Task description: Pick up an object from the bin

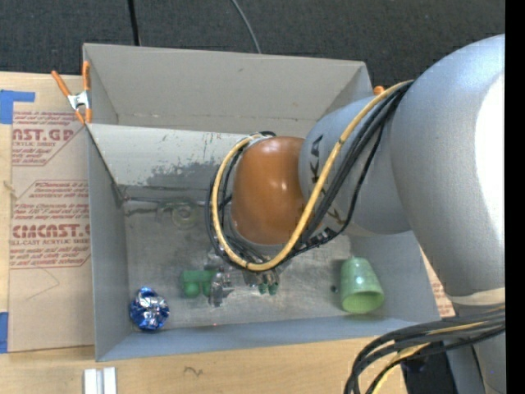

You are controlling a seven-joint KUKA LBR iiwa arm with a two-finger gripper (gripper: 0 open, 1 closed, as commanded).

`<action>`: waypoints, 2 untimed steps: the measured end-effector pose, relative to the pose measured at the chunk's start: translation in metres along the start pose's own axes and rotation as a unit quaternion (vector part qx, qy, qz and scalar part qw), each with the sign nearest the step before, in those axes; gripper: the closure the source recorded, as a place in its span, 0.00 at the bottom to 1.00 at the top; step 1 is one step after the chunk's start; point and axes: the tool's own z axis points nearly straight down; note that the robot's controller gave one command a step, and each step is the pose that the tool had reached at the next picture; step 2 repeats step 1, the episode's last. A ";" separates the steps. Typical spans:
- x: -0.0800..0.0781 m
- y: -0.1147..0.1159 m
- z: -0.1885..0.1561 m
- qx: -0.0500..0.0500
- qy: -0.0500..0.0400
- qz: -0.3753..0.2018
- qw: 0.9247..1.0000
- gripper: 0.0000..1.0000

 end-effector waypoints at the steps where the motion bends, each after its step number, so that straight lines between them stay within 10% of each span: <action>1: 0.002 0.008 -0.188 -0.001 -0.005 -0.016 1.000 1.00; 2: 0.002 0.008 -0.188 -0.001 -0.005 -0.016 1.000 1.00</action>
Offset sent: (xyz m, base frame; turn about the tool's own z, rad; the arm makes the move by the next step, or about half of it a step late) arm -0.0040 0.0071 0.1835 -0.0321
